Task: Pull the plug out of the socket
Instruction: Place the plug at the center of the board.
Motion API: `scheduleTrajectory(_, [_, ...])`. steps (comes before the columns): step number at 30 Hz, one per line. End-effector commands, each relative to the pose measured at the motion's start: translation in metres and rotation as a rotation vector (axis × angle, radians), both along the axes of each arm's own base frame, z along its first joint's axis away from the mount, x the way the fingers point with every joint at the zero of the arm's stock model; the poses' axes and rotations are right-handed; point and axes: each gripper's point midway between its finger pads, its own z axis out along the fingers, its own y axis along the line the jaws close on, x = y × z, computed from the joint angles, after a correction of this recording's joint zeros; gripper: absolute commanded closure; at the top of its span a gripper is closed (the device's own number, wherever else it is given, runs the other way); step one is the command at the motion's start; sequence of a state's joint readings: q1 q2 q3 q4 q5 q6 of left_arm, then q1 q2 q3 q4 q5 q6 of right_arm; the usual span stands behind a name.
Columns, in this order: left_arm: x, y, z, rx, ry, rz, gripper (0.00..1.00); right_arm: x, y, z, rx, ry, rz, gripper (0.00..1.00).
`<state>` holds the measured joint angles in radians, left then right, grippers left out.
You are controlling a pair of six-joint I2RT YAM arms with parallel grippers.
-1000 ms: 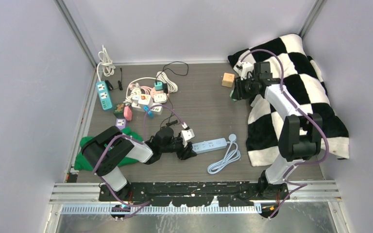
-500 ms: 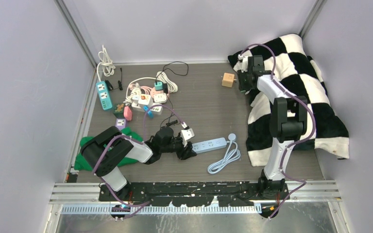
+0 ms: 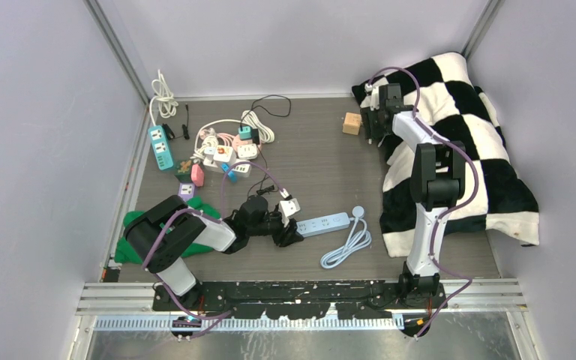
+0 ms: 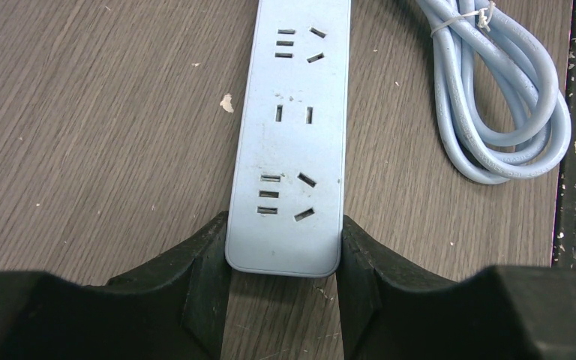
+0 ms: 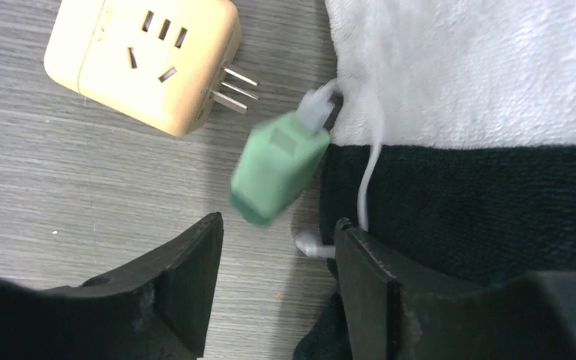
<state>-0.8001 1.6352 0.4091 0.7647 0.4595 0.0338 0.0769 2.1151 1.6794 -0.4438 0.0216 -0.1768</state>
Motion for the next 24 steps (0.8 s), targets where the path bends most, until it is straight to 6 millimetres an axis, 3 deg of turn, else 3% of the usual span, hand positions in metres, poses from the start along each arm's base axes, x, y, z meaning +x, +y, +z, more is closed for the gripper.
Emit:
scheduleTrajectory(1, [0.012, 0.001, 0.009, -0.007, -0.024, 0.041, 1.0, 0.015, 0.002, 0.031, 0.004, -0.075, 0.007, 0.35])
scheduleTrajectory(8, [0.013, -0.002, 0.011, -0.011, -0.025, 0.038, 1.0, 0.008, 0.01, 0.068, 0.046, -0.146, 0.043, 0.26])
scheduleTrajectory(13, [0.014, -0.004, 0.014, -0.016, -0.023, 0.034, 1.0, -0.021, 0.026, 0.096, 0.104, -0.154, 0.166, 0.26])
scheduleTrajectory(20, [0.016, -0.008, 0.017, -0.022, -0.027, 0.027, 1.0, -0.142, 0.102, 0.12, 0.342, -0.063, 0.837, 0.26])
scheduleTrajectory(24, [0.017, -0.009, 0.018, -0.025, -0.028, 0.023, 1.0, -0.224, 0.128, 0.112, 0.467, -0.092, 1.295, 0.26])
